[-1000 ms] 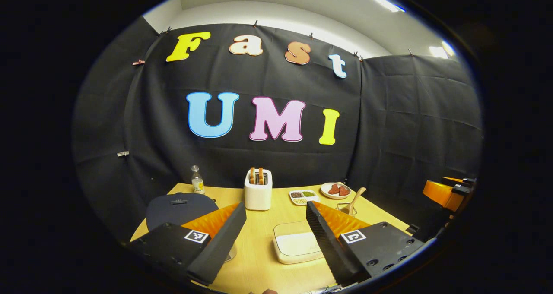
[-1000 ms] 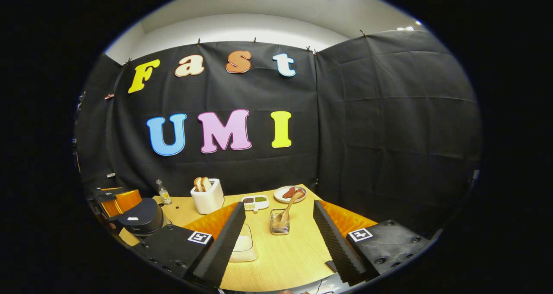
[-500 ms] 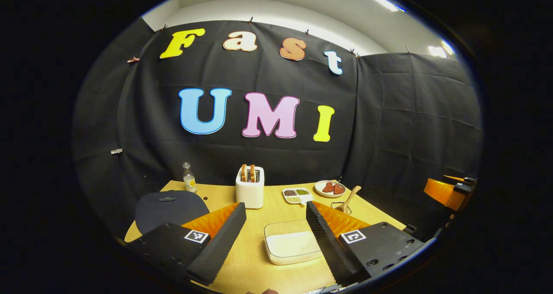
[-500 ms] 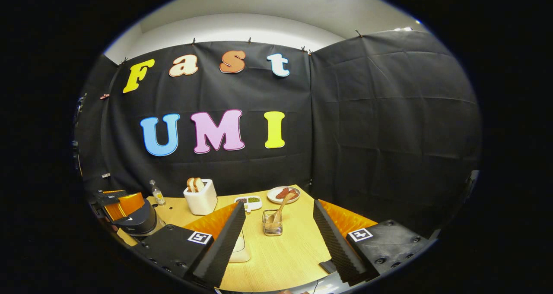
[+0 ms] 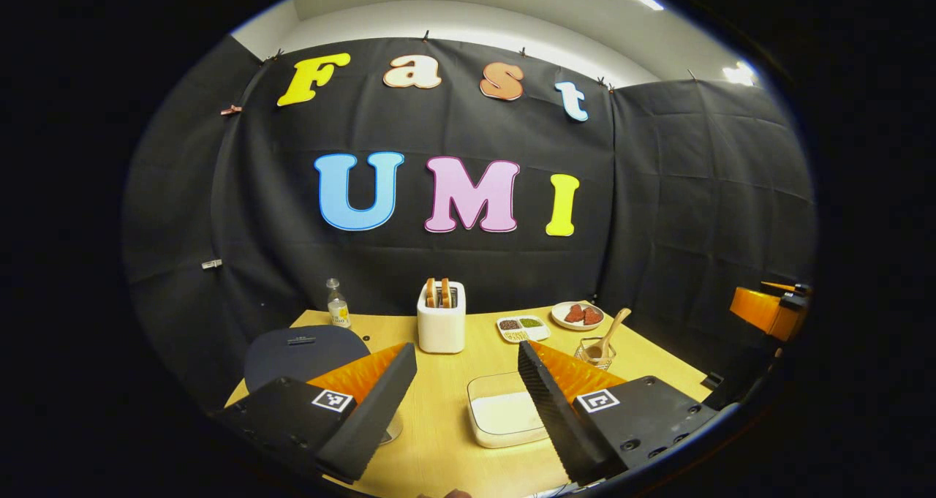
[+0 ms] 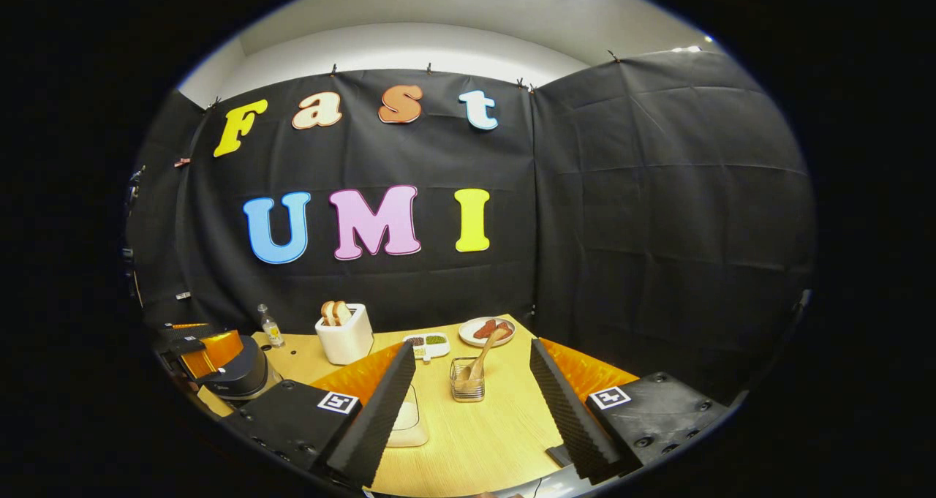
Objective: Close the left gripper, press the button to open the rice cooker; take a wooden spoon from the chopstick holder with the right hand, scoop a spoonful of rice and pour it into the rice cooker, then put the wooden spoon back into the chopstick holder.
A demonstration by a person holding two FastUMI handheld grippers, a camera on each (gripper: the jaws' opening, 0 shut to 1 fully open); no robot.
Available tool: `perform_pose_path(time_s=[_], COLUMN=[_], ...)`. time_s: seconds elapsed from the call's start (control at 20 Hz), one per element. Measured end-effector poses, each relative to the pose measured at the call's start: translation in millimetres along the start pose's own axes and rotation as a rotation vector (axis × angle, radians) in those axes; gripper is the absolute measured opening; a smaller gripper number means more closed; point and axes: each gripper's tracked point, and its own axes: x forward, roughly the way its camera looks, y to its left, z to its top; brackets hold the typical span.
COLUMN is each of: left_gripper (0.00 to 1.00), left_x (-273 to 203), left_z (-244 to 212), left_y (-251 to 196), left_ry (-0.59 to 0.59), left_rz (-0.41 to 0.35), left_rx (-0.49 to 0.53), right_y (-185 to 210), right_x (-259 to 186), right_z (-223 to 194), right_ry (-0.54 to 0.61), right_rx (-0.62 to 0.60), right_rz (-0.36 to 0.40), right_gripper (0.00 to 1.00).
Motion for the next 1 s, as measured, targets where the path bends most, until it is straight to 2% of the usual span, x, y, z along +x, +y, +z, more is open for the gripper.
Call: perform_pose_path(time_s=[0.75,1.0], left_gripper=[0.95,0.96], left_x=[12,6], left_z=[-4,10], left_y=[-9,-7], left_ry=[0.006,-0.047], left_rz=[-0.011,0.040], left_rx=[0.011,0.026], right_y=[-13,-24], right_x=[9,14], right_z=[-13,-22], right_ry=[0.026,0.039], right_rx=[0.005,0.010], right_rz=[-0.027,-0.014], right_gripper=[0.99,0.99])
